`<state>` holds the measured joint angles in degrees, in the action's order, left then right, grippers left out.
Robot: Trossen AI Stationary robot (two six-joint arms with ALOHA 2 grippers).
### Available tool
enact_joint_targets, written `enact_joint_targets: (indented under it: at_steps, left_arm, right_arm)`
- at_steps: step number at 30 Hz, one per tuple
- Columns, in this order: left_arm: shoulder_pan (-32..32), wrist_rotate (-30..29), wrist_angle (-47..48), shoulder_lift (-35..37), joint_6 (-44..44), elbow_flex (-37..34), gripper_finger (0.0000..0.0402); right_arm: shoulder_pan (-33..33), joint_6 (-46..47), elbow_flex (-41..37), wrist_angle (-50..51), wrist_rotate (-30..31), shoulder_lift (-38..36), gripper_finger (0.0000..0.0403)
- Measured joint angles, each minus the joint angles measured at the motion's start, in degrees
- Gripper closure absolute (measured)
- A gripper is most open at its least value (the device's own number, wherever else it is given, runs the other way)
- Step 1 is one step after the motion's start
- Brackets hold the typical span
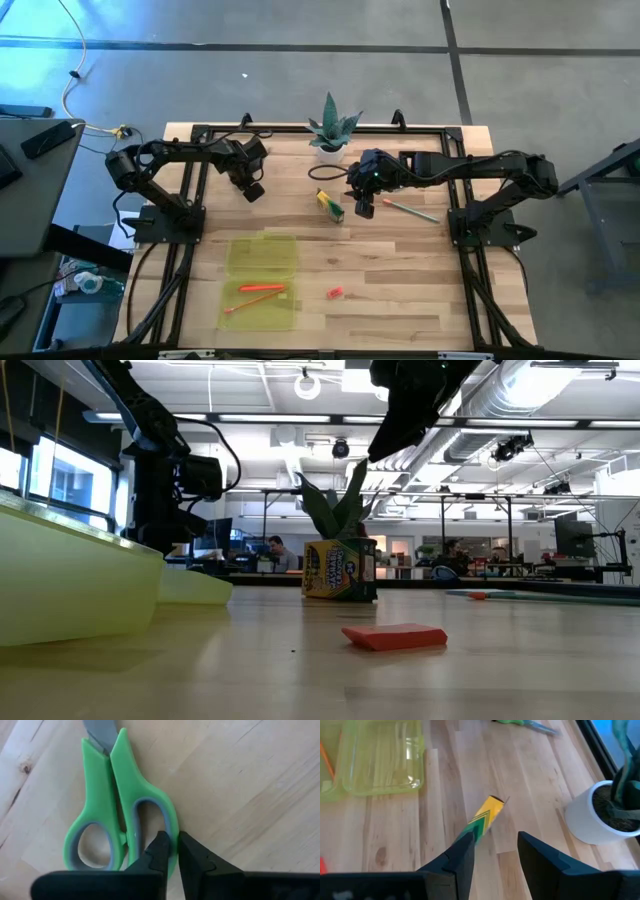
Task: Pack school essentials
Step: Put the green scissors into the yellow supply box
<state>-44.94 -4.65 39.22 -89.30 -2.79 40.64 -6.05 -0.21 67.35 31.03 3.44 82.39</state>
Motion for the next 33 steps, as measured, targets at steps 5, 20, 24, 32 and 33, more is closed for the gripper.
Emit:
enact_joint_targets:
  at_steps: [5,20,24,32,33]
  left_arm:
    - [1.05,-0.81,-0.09,0.00,1.02,-0.02,0.0390]
    - [6.74,-0.58,-0.09,6.26,1.64,-0.48,0.0391]
    - [9.31,-0.56,1.05,7.92,1.19,-0.44,0.0391]
    - [17.34,-0.65,5.71,13.09,-3.90,-0.31,0.0391]
    - [18.72,-0.66,6.05,14.00,-5.05,-0.31,0.0391]
  right_arm:
    - [1.09,0.45,0.00,-0.02,0.62,0.00,0.0261]
    - [2.85,6.65,0.00,0.72,7.66,0.00,0.0261]
    - [2.84,8.66,0.00,2.29,10.03,0.00,0.0261]
    - [2.83,10.85,0.00,3.93,11.62,0.00,0.0261]
    - [2.82,10.86,0.00,3.94,11.61,0.00,0.0261]
